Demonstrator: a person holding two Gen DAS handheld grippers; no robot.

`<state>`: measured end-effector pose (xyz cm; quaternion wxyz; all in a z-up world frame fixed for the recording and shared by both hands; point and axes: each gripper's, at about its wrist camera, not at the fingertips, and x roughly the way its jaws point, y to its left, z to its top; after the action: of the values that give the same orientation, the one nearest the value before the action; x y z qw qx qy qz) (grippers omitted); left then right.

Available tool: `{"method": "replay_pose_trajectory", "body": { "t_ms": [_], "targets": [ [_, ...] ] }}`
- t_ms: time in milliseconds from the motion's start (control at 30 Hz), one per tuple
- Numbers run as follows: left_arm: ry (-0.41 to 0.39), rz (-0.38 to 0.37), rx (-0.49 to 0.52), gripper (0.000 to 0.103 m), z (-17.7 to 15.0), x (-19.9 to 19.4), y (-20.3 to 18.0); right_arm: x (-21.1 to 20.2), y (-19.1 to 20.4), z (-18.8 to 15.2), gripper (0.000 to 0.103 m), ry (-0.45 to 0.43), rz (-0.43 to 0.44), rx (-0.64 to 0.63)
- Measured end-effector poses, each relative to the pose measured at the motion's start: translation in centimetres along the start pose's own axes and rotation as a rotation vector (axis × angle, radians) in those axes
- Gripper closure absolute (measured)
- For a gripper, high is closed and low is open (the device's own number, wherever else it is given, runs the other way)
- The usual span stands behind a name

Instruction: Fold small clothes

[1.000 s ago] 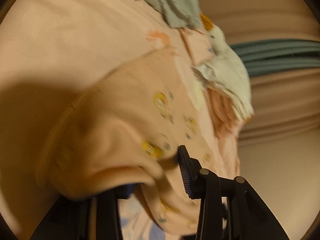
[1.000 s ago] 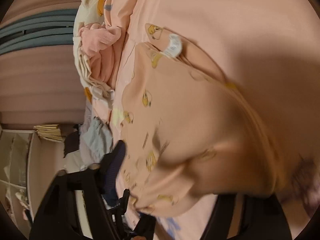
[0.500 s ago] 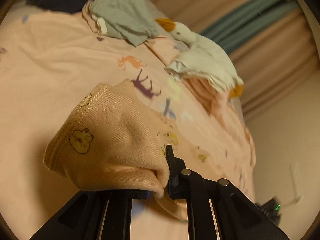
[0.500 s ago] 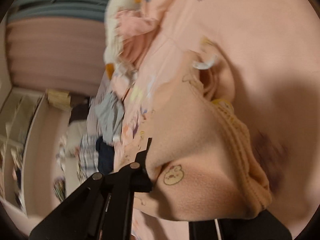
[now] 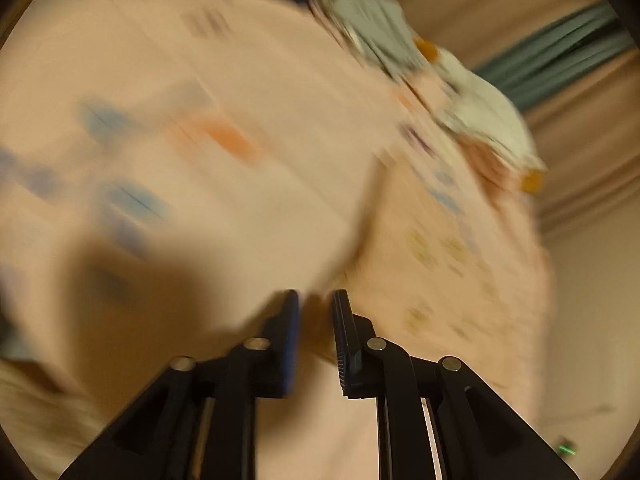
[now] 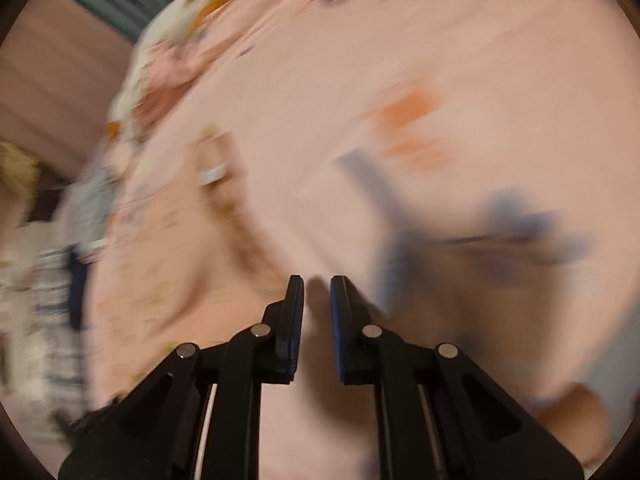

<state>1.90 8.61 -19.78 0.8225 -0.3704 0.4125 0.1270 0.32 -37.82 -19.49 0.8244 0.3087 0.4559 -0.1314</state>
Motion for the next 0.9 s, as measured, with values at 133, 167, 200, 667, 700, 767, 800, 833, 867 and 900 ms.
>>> {"method": "replay_pose_trajectory", "body": {
  "t_ms": [133, 167, 200, 667, 700, 767, 800, 833, 867, 900],
  "targets": [
    [-0.082, -0.060, 0.004, 0.089, 1.8, -3.6, -1.3, -2.4, 0.4, 0.9, 0.083, -0.035, -0.003, 0.006],
    [-0.079, -0.102, 0.015, 0.089, 2.1, -4.0, -2.2, -2.9, 1.5, 1.1, 0.083, -0.040, 0.016, -0.027],
    [-0.085, -0.131, 0.041, 0.089, 2.2, -4.2, -3.3, -3.2, 3.1, 1.0, 0.083, -0.048, 0.032, -0.060],
    [0.060, 0.065, 0.465, 0.089, 1.6, 10.0, -14.0, 9.2, 14.7, 3.2, 0.099, 0.061, -0.014, -0.412],
    [0.057, 0.053, 0.449, 0.088, 1.9, 9.4, -14.1, 8.7, 15.1, 3.8, 0.091, 0.067, -0.003, -0.406],
    [0.020, 0.029, 0.426, 0.087, 2.3, 8.4, -14.3, 6.9, 16.6, 4.0, 0.083, 0.019, 0.009, -0.426],
    [0.013, 0.027, 0.434, 0.077, 2.3, 8.2, -14.2, 6.2, 17.0, 3.6, 0.076, 0.001, 0.026, -0.445],
    [0.023, 0.035, 0.449, 0.058, 2.1, 8.2, -14.2, 5.8, 17.6, 3.1, 0.066, -0.006, 0.052, -0.470],
    [0.053, 0.060, 0.482, 0.050, 1.7, 8.9, -14.2, 6.0, 18.1, 2.7, 0.059, 0.009, 0.078, -0.499],
    [0.074, 0.074, 0.505, 0.044, 1.3, 9.9, -14.1, 6.8, 18.4, 2.2, 0.049, 0.038, 0.089, -0.517]
  ]
}}
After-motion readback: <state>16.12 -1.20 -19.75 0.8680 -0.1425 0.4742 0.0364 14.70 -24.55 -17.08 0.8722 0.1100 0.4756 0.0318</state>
